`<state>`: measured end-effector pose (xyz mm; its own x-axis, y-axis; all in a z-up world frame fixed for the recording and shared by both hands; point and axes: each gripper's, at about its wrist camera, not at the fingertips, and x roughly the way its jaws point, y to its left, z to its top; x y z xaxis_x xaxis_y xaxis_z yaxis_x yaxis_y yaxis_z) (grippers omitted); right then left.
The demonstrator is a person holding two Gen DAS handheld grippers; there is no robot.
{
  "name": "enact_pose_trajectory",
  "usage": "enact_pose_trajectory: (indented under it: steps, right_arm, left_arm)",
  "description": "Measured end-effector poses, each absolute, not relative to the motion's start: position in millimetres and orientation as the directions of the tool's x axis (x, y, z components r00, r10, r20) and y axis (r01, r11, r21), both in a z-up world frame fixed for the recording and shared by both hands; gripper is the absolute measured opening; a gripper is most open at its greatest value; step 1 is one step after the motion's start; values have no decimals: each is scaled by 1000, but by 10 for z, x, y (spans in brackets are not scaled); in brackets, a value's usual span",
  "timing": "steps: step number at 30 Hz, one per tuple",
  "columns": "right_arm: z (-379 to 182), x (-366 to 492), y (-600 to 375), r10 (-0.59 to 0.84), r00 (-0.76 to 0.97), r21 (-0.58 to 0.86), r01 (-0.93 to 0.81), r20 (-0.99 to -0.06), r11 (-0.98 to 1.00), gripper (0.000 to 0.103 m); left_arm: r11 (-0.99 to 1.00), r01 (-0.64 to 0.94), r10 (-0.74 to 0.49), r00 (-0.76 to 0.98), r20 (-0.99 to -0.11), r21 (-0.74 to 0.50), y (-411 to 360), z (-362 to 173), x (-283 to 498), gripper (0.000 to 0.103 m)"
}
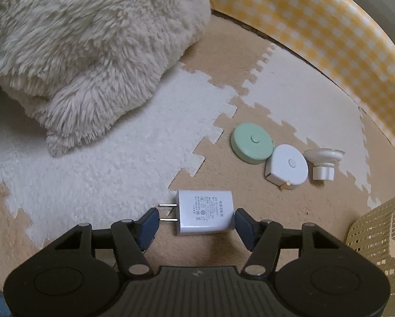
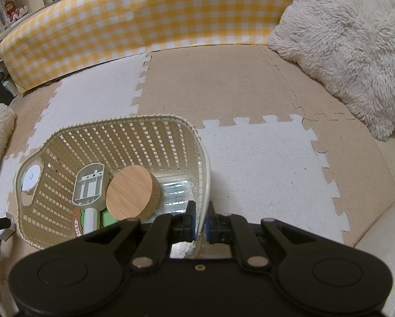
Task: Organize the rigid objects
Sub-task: 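Grasp the white USB charger with the left tool and lift it, then carry the charger into the basket and open the left tool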
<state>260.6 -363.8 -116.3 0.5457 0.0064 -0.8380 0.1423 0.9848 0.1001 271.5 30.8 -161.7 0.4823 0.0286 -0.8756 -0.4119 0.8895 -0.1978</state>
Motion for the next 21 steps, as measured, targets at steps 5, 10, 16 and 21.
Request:
enact_pose_trajectory:
  steps: [5, 10, 16, 21]
  right_arm:
    - [-1164, 2607, -3633, 7, 545, 100, 141, -839, 985, 7]
    - [-1165, 2609, -3632, 8, 545, 99, 139, -838, 985, 7]
    - [-1164, 2609, -3630, 8, 544, 100, 140, -839, 985, 7]
    - [-1166, 2615, -3640, 13, 542, 107, 143, -841, 984, 7]
  left_arm:
    - [880, -410, 3, 506, -862, -238, 303, -1541, 2703, 63]
    - [894, -331, -58, 584, -810, -303, 171, -1297, 2679, 63]
    - [916, -190, -148, 657, -739, -352, -95, -992, 2619, 63]
    - [926, -27, -255, 692, -675, -377, -436, -765, 2537, 63]
